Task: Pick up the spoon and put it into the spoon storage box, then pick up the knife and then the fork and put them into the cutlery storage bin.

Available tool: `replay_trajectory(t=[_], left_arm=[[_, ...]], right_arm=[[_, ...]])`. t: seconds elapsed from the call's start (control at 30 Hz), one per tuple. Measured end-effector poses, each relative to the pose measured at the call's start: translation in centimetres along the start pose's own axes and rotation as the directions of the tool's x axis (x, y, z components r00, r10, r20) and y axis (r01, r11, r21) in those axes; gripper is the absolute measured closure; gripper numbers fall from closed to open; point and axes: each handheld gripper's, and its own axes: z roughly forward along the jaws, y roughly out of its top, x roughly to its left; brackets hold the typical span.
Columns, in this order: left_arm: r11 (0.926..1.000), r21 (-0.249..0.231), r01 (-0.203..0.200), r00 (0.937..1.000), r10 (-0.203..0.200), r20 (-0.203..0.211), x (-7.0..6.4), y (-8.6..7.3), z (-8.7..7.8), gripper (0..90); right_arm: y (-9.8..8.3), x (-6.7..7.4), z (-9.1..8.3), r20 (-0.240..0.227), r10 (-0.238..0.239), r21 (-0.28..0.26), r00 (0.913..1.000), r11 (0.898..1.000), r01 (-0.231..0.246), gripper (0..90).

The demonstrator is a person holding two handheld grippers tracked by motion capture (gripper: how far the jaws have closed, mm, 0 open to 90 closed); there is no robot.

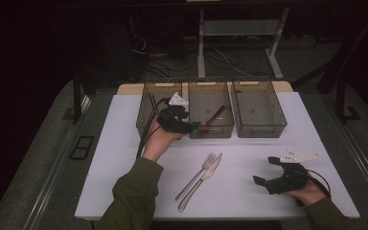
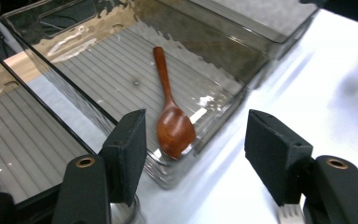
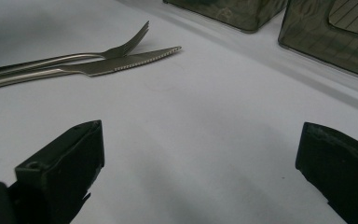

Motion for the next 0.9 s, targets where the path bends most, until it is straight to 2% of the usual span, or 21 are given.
replay_trajectory(t=[0.3,0.37,0.4,0.47,0.53,0.73,0.9], left_arm=[[0.9993,-0.036,0.006,0.9994,-0.005,0.034,-1.4,-2.4,-1.7,36.5],[0.9997,-0.023,-0.001,0.9994,0.002,0.036,-1.6,-2.9,-1.9,36.5],[0.9998,-0.019,-0.004,0.9995,0.004,0.031,-1.7,-3.2,-2.0,36.2],[0.9997,-0.024,-0.001,0.9996,0.001,0.029,-1.9,-3.7,-2.2,36.1],[0.9999,-0.017,-0.004,0.9996,0.004,0.028,-2.0,-4.2,-2.5,35.6],[0.9997,-0.023,-0.005,0.9993,0.005,0.036,-2.6,-5.7,-3.2,34.2],[0.9998,-0.019,-0.005,0.9989,0.006,0.046,-3.2,-7.0,-4.0,37.0]], right_arm=[[0.0,0.0,0.0,0.005,0.003,0.001,1.0,1.0,-0.003,1.5],[0.0,0.0,0.0,0.007,0.004,0.003,1.0,1.0,-0.004,1.5],[0.0,0.1,-0.1,0.003,0.02,0.009,0.9998,1.0,-0.02,1.5],[0.0,-0.1,0.0,0.012,-0.006,-0.01,0.9999,1.0,0.006,1.5],[0.0,0.0,-0.1,0.008,0.005,-0.005,1.0,1.0,-0.005,1.5],[0.0,-0.1,0.0,0.005,-0.002,0.001,1.0,1.0,0.002,1.5],[0.0,0.0,-0.1,0.009,0.005,-0.003,0.9999,1.0,-0.005,1.5]])
